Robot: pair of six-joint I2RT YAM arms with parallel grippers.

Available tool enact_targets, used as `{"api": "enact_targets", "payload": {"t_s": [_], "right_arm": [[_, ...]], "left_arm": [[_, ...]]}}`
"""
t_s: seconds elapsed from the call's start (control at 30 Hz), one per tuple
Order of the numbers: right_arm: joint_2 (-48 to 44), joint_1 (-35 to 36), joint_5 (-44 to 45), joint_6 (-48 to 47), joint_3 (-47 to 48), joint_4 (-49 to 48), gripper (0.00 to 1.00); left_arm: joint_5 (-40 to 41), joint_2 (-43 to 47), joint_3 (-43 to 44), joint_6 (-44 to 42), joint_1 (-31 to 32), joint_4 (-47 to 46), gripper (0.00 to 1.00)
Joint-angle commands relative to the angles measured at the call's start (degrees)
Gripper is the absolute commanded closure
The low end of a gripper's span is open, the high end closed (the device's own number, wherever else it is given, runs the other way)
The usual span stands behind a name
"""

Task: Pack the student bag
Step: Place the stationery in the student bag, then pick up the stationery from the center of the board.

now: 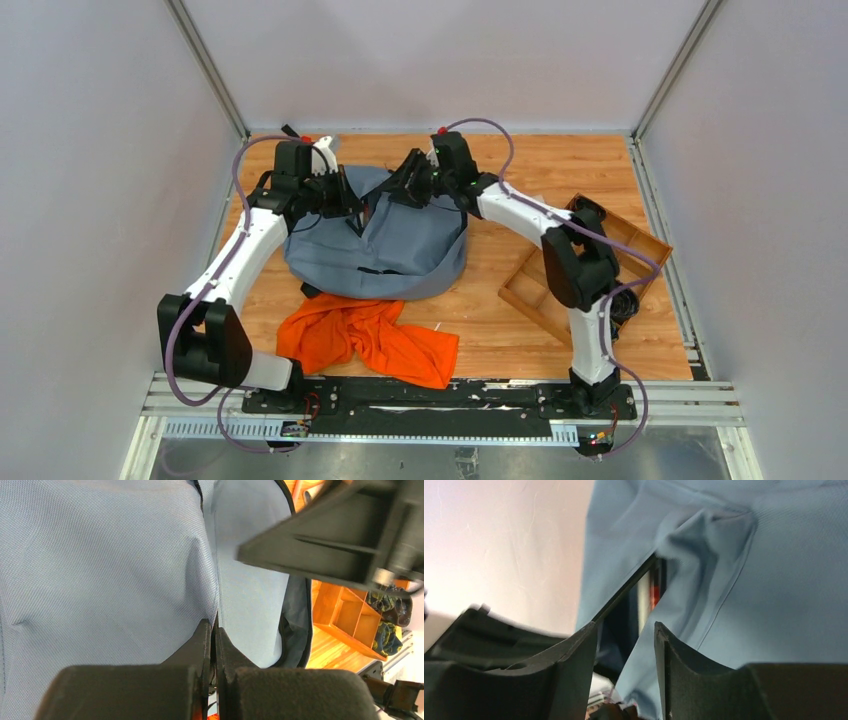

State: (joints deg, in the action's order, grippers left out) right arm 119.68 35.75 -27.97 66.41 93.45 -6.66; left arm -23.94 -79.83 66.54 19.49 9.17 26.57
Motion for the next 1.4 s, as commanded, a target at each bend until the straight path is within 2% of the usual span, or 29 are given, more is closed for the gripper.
{"api": "enact_targets", "payload": {"t_s": [0.0, 0.1, 0.2, 0.27, 0.37, 0.47, 0.53, 0.8, 1.2, 1.37], "right_arm": [[-11.03, -0.13, 2.96, -13.38, -3.73, 5.74, 0.51], [-16.74, -0.74, 9.68, -23.98, -5.73, 15.53, 0.51], [-21.84, -3.00, 25.12, -32.16, -9.62, 24.47, 0.50], [-23.69, -5.03, 36.05, -34.84, -12.74, 27.30, 0.49], [-20.68, -9.26, 40.66, -36.41, -10.56, 33.24, 0.47], [-14.09, -12.16, 42.06, -36.64, -2.76, 39.14, 0.34], [-9.54, -13.45, 42.85, -37.58, 2.06, 41.36, 0.33], [6.50, -17.42, 40.06, -38.16, 18.26, 46.63, 0.43], [15.54, -18.65, 36.75, -38.15, 22.77, 46.74, 0.45], [19.79, -18.78, 35.61, -38.60, 25.37, 46.90, 0.50]], "left_arm": [[-0.74, 0.58, 2.41, -0.10, 0.16, -1.07, 1.00], [-2.17, -0.36, 2.95, 0.73, 0.23, -1.65, 1.00], [-2.49, -0.26, 2.77, 1.18, 0.21, -2.21, 1.00], [-2.54, 0.10, 2.28, 1.62, 0.23, -2.72, 1.00], [-3.03, 0.70, 1.39, 2.12, 0.23, -3.46, 1.00], [-2.71, 1.33, 0.85, 2.27, 0.24, -3.25, 1.00], [-2.46, 1.89, 0.39, 1.93, 0.24, -3.10, 1.00], [-3.36, 3.14, -1.17, 2.44, 0.24, -3.39, 1.00], [-5.14, 3.60, -3.38, 3.49, 0.24, -4.68, 1.00], [-5.75, 3.47, -3.94, 4.14, 0.24, -5.35, 1.00]]}}
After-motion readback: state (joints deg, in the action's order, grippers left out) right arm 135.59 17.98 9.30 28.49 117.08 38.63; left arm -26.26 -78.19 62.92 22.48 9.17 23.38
